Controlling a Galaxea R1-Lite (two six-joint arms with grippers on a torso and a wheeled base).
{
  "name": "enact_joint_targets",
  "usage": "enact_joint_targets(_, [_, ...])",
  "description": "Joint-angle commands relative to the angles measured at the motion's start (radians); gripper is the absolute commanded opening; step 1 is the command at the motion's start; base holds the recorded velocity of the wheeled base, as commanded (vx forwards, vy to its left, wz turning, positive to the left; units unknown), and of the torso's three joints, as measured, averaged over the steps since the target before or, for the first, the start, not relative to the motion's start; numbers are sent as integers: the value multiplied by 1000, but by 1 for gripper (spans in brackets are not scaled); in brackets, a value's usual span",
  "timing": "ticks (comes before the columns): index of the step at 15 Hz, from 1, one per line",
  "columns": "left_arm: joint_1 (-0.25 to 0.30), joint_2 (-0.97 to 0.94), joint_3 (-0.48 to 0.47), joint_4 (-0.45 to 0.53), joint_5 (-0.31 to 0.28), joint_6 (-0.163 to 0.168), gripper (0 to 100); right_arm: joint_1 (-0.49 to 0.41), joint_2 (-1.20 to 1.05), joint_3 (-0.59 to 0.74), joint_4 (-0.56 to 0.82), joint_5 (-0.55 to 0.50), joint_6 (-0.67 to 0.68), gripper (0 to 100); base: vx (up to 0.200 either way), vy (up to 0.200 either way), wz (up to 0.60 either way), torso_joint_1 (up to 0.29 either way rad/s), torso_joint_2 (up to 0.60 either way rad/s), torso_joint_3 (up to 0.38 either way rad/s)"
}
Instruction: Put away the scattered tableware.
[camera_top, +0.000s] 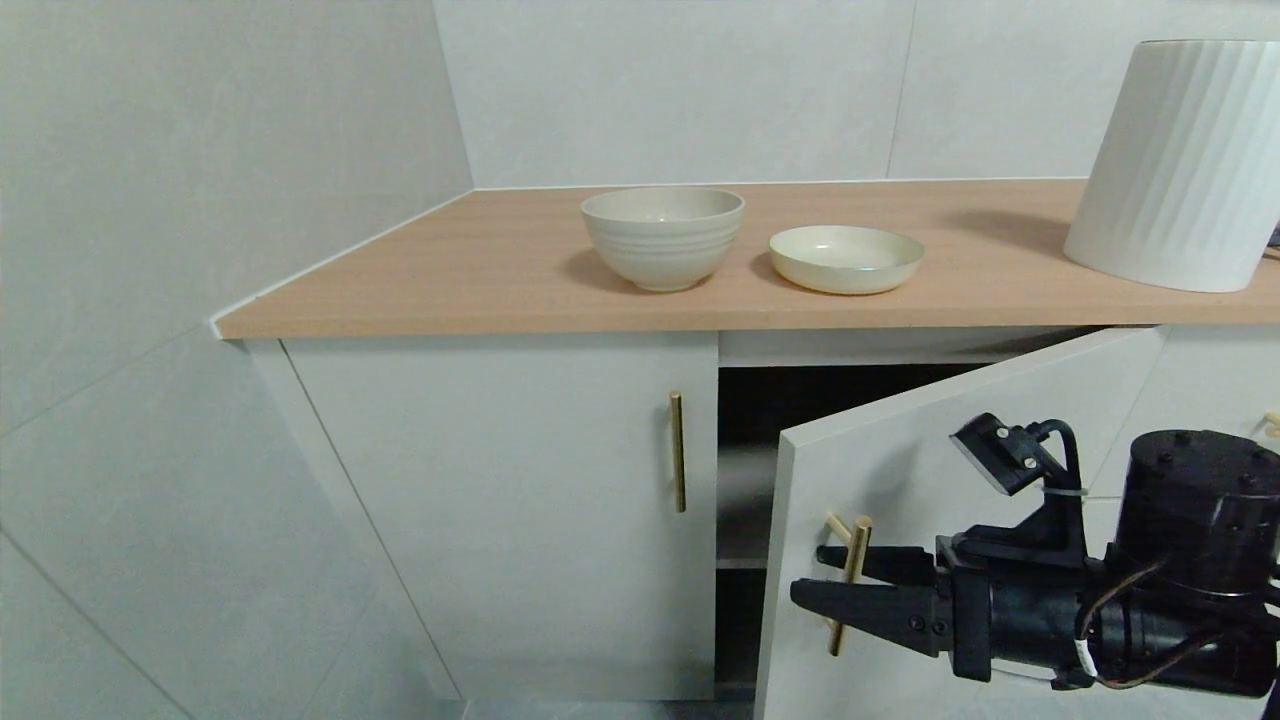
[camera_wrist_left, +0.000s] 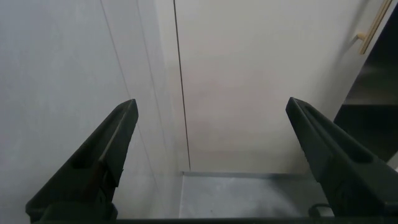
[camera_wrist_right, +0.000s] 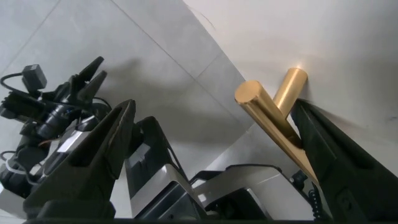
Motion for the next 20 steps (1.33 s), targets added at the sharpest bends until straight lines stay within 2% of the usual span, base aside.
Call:
enact_joint_targets(1, [0,0,0,0,0,1,100,2,-20,5,-3,3,-1,100,0,0,0,0,0,0])
enact_joint_targets(4, [0,0,0,-3,0,1,100,2,-18,5,-3,3,-1,100,0,0,0,0,0,0])
enact_joint_targets(7, [0,3,-84,9,-4,-5,100,2,-18,5,-3,3,-1,100,0,0,0,0,0,0])
enact_joint_targets(8, [-4,21,-110,48,-52,-3,100,3,-17,9,-3,3,-1,100,0,0,0,0,0,0])
enact_joint_targets(11, [-24,169,-215,89,-288,-3,100,14,-20,13,-3,3,0,100,0,0,0,0,0,0])
enact_joint_targets(12, [-24,319,-321,89,-403,-6,100,14,-20,13,-3,3,0,100,0,0,0,0,0,0])
enact_joint_targets(13, [-24,391,-371,87,-438,-8,100,14,-21,13,-3,1,0,100,0,0,0,0,0,0])
enact_joint_targets(14, [-24,554,-460,86,-454,-12,100,14,-21,13,-3,1,-1,100,0,0,0,0,0,0])
enact_joint_targets(15, [-24,636,-495,81,-455,-19,100,14,-21,13,-3,1,-1,100,0,0,0,0,0,0])
enact_joint_targets(16, [-27,767,-537,51,-461,-20,100,14,-21,13,-3,1,-1,100,0,0,0,0,0,0])
enact_joint_targets(17, [-49,882,-551,-20,-463,-25,100,16,-23,13,-3,1,-1,100,0,0,0,0,0,0])
enact_joint_targets(19, [-135,1046,-546,-190,-464,-74,100,16,-21,13,-3,3,-1,100,0,0,0,0,0,0])
enact_joint_targets(20, [-190,1103,-541,-233,-463,-103,100,16,-21,13,-3,1,-1,100,0,0,0,0,0,0])
